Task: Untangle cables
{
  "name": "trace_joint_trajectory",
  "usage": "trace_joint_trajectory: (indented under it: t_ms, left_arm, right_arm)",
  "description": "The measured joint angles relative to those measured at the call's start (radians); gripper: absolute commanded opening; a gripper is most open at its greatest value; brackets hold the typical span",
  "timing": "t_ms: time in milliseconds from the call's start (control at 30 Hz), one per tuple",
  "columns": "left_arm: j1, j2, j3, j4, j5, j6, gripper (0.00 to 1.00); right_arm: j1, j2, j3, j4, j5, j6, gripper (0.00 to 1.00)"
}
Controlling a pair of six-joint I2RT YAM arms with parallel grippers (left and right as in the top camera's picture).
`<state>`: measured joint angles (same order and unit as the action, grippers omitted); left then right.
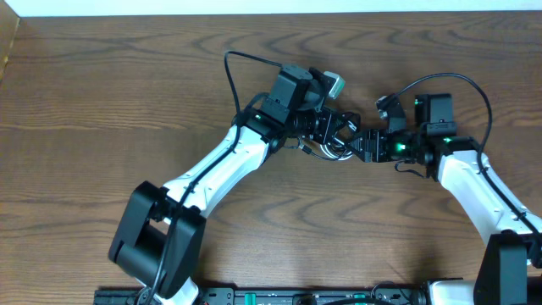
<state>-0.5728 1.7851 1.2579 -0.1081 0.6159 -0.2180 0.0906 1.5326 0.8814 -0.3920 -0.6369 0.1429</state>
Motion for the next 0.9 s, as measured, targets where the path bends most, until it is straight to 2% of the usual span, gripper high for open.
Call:
trace_joint_trajectory:
  t_ms: [133, 233, 267, 300, 333, 367, 567, 600, 667, 700, 733, 833, 900]
  left_arm:
    - [0.001, -0.052, 0.0, 0.0, 0.008, -0.014, 0.08]
    - [0.003, -0.105, 0.0, 0.0, 0.011, -0.018, 0.08]
    - [0.005, -0.126, 0.0, 0.001, 0.011, -0.018, 0.08]
    - [0.007, -0.144, 0.0, 0.0, 0.011, -0.018, 0.08]
    - [0.008, -0.162, 0.0, 0.0, 0.011, -0.019, 0.08]
    - [0.008, -0.177, 0.0, 0.0, 0.011, -0.019, 0.08]
    - [0.009, -0.236, 0.0, -0.018, 0.011, -0.019, 0.08]
    - [0.009, -0.237, 0.0, -0.019, 0.011, -0.019, 0.08]
    - [0.009, -0.238, 0.0, -0.025, 0.011, -0.019, 0.08]
    - [0.009, -0.238, 0.0, -0.027, 0.011, -0.019, 0.08]
    - [0.009, -0.238, 0.0, -0.028, 0.011, -0.019, 0.08]
    - [0.009, -0.238, 0.0, -0.042, 0.011, -0.018, 0.08]
    - [0.009, -0.238, 0.0, -0.051, 0.01, -0.017, 0.08]
  right_arm:
    - [0.035, 0.0, 0.0, -0.002, 0.116, 0.068, 0.7]
    - [0.061, 0.0, 0.0, -0.002, 0.189, 0.116, 0.71]
    - [0.067, 0.0, 0.0, 0.0, 0.208, 0.127, 0.68]
    - [0.069, 0.0, 0.0, 0.002, 0.221, 0.135, 0.49]
    - [0.075, 0.0, 0.0, 0.005, 0.235, 0.142, 0.22]
    - [0.078, 0.0, 0.0, 0.008, 0.243, 0.151, 0.01]
    - [0.087, 0.0, 0.0, 0.015, 0.292, 0.2, 0.01]
    - [0.088, 0.0, 0.0, 0.015, 0.297, 0.206, 0.06]
    - [0.089, 0.0, 0.0, 0.015, 0.302, 0.218, 0.33]
    - [0.089, 0.0, 0.0, 0.015, 0.303, 0.221, 0.5]
    - [0.09, 0.0, 0.0, 0.016, 0.301, 0.223, 0.59]
    - [0.09, 0.0, 0.0, 0.032, 0.269, 0.217, 0.64]
    - [0.089, 0.0, 0.0, 0.054, 0.219, 0.205, 0.74]
